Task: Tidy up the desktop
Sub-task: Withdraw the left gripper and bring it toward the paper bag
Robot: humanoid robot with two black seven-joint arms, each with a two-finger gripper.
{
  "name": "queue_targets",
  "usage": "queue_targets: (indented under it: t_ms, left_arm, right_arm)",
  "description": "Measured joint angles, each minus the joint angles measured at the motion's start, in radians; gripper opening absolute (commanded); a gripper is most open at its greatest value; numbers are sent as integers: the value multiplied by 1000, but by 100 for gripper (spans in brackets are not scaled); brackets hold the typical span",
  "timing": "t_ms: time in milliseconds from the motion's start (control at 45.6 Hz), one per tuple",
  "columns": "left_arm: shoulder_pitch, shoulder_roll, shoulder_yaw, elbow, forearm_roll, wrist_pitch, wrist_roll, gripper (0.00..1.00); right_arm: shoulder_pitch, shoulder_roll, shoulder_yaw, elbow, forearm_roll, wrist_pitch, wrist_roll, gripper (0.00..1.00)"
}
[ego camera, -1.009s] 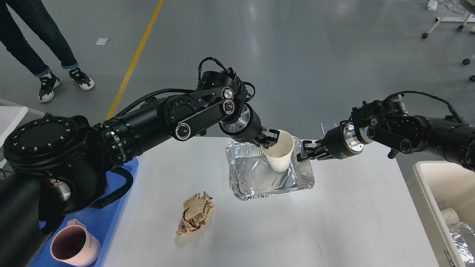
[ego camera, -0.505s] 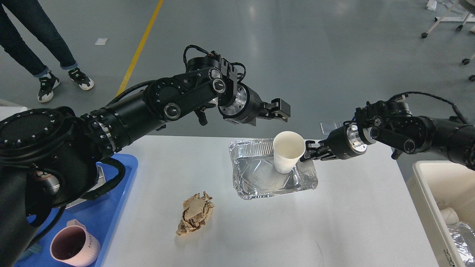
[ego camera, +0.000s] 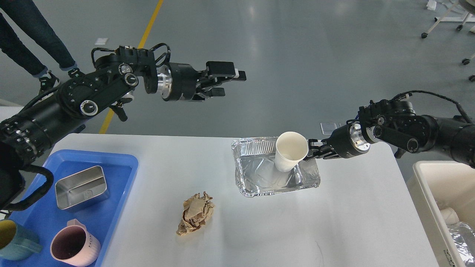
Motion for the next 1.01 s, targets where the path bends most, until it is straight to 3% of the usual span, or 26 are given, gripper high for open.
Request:
queue_targets:
  t_ms: [219, 373, 527, 658, 724, 856, 1009]
  left_arm:
    - [195, 253, -17, -133, 15, 28, -18, 97]
    - [346, 531, -45, -316, 25, 34, -38, 97]
    - [412, 844, -47, -555, 25, 37, -44, 97]
    - [411, 1062, -51, -688, 22, 23, -32, 97]
    - [395, 1156, -64, -720, 20, -8, -20, 97]
    - [327, 1285, -115, -734, 17, -167, 34, 97]
    - [270, 1347, -165, -722, 16, -278, 98, 97]
  right_arm:
    - [7, -5, 0, -5, 0, 0, 0, 0]
    - [7, -14, 0, -7, 0, 0, 0, 0]
    - [8, -19, 0, -7, 0, 0, 0, 0]
    - [17, -19, 0, -7, 0, 0, -1, 0]
    - [19, -19, 0, -7, 0, 0, -2, 0]
    - [20, -19, 0, -7, 0, -1, -2, 0]
    - [21, -19, 1, -5, 0, -2, -2, 0]
